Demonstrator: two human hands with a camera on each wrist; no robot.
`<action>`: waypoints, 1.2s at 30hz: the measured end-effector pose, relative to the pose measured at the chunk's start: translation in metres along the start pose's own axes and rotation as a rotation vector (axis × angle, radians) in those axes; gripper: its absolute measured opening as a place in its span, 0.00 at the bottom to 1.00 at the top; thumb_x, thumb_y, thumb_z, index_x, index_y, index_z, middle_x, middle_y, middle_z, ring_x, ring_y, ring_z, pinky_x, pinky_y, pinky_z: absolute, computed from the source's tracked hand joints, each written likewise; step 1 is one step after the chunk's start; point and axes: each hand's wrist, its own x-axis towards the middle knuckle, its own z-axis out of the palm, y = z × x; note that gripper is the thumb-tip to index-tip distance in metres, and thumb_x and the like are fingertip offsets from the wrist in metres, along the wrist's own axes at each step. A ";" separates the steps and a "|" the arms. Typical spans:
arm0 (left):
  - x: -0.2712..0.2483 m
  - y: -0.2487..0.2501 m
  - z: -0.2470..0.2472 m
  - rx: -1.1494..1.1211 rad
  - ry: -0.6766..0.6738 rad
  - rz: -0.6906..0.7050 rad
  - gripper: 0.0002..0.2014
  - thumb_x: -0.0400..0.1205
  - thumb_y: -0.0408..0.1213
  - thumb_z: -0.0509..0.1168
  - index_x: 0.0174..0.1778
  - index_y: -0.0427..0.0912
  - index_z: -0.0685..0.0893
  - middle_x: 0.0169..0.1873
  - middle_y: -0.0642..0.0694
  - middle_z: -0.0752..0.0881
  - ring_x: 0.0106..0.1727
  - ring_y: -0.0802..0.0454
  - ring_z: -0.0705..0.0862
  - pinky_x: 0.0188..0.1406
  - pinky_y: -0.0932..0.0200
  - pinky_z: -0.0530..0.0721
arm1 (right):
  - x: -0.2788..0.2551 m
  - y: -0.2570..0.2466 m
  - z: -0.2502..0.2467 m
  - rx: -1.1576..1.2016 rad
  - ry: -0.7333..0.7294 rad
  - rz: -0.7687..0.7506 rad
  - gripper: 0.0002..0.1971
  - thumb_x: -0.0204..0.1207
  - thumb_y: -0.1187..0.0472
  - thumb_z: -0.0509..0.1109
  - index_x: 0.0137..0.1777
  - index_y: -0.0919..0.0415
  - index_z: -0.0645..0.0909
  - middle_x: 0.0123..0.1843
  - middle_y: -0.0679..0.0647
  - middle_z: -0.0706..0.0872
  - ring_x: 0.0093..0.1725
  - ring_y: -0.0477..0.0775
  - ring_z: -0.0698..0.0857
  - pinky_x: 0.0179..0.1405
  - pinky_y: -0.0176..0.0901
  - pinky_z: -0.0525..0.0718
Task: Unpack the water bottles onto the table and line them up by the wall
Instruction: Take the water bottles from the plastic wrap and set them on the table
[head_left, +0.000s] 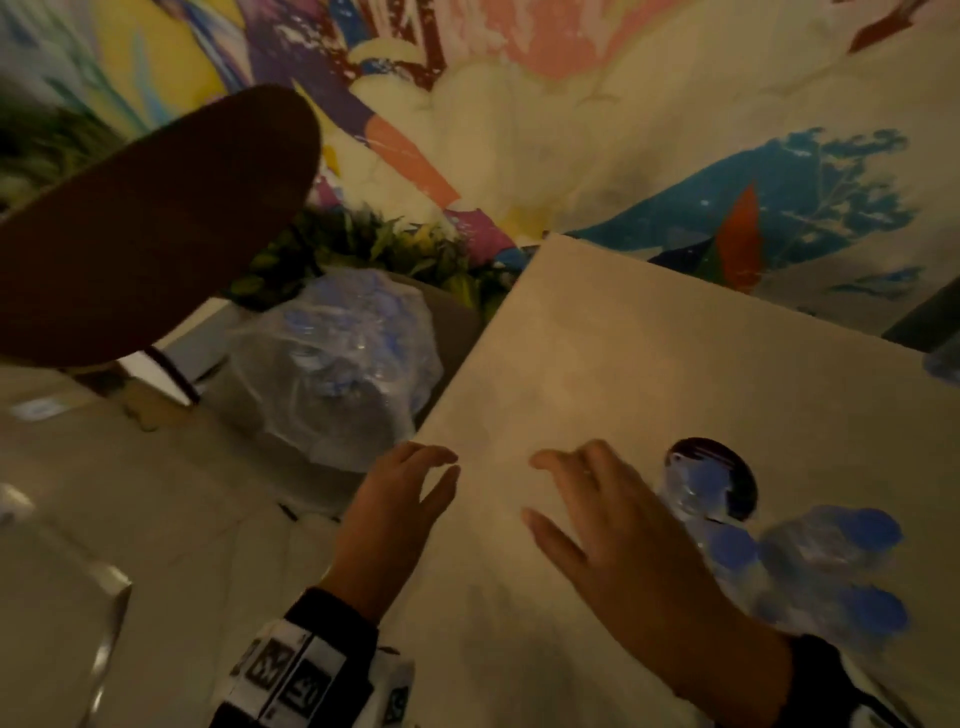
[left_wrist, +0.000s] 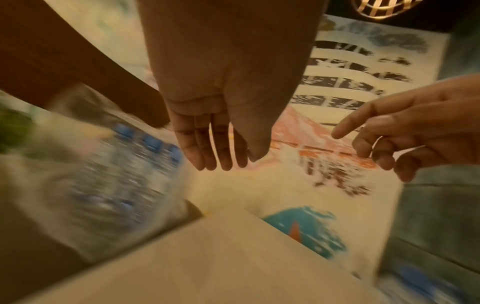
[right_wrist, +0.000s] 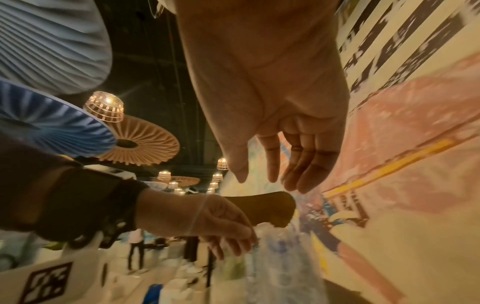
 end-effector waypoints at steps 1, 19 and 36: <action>0.001 -0.013 -0.014 -0.002 0.048 -0.035 0.06 0.78 0.43 0.66 0.48 0.49 0.85 0.44 0.49 0.86 0.45 0.50 0.86 0.46 0.62 0.81 | 0.014 -0.015 0.011 0.005 -0.019 -0.052 0.21 0.73 0.43 0.53 0.62 0.51 0.73 0.50 0.56 0.82 0.47 0.57 0.83 0.42 0.50 0.87; 0.119 -0.147 -0.075 0.094 -0.029 -0.276 0.32 0.80 0.40 0.63 0.77 0.40 0.56 0.76 0.33 0.65 0.76 0.36 0.66 0.74 0.38 0.70 | 0.233 -0.101 0.146 0.022 -0.182 0.130 0.41 0.78 0.54 0.65 0.80 0.66 0.40 0.82 0.71 0.48 0.79 0.73 0.53 0.79 0.62 0.57; 0.144 -0.171 -0.060 0.192 0.047 -0.209 0.23 0.78 0.34 0.65 0.69 0.42 0.68 0.70 0.35 0.74 0.69 0.38 0.75 0.69 0.45 0.74 | 0.220 -0.071 0.142 -0.067 -0.019 -0.138 0.20 0.77 0.66 0.68 0.68 0.64 0.70 0.69 0.66 0.74 0.66 0.68 0.75 0.63 0.56 0.80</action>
